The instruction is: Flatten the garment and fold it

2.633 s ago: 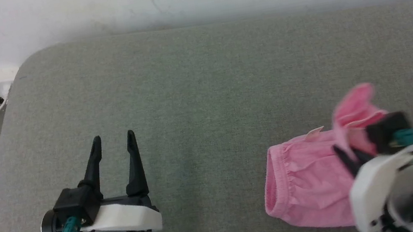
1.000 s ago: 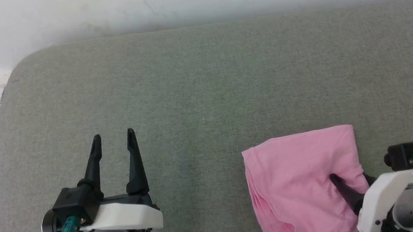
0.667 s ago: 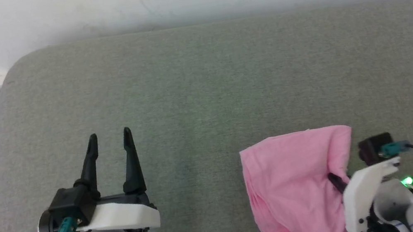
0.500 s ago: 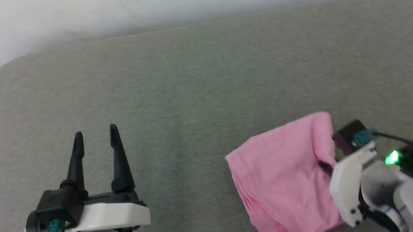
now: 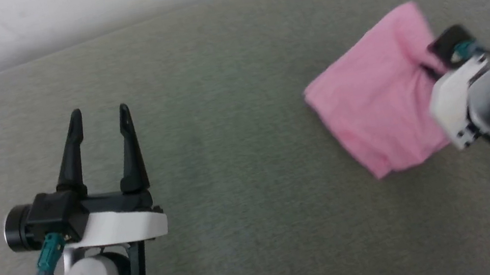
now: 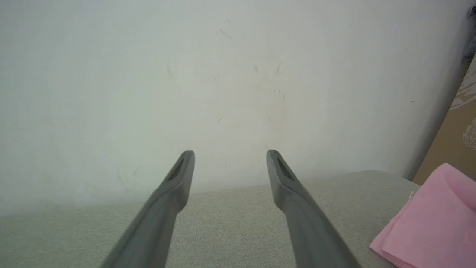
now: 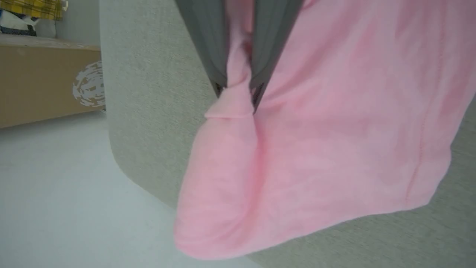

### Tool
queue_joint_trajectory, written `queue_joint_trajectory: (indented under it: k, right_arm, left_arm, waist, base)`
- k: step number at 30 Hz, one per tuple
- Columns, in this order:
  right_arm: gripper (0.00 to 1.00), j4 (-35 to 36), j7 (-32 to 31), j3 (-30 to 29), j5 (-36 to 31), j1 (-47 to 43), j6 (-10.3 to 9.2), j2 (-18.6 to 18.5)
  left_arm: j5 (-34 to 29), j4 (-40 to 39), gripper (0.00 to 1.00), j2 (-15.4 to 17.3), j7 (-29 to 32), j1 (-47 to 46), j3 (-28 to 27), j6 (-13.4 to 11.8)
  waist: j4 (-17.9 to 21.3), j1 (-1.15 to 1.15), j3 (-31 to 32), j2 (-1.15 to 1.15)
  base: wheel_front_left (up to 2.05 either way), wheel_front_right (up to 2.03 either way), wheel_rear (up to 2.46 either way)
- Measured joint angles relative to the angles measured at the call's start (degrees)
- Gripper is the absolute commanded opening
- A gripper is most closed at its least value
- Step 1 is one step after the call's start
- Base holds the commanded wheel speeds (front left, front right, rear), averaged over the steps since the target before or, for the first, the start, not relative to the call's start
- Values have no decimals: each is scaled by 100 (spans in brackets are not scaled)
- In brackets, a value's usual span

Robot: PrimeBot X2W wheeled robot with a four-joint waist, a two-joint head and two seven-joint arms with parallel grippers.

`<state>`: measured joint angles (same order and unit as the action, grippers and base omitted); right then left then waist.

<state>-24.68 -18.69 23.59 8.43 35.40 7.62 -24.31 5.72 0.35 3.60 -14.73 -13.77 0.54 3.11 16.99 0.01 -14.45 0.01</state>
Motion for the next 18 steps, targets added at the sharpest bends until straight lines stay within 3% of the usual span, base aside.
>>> queue_joint_trajectory:
  k: [11, 18]
  right_arm:
    - [0, -1714, 1131, -1149, -835, 1011, 0, -265]
    - [0, -2538, 1640, -2476, -1543, 1484, 0, -307]
  left_arm:
    - [-283, -325, 100, 482, 216, -376, 1, 44]
    - [-371, -701, 100, 650, 464, -428, 4, 43]
  waist:
    - [765, 1, -1046, 0]
    - [939, 1, -1704, 0]
  base:
    - [0, 0, 0]
    - [0, 0, 0]
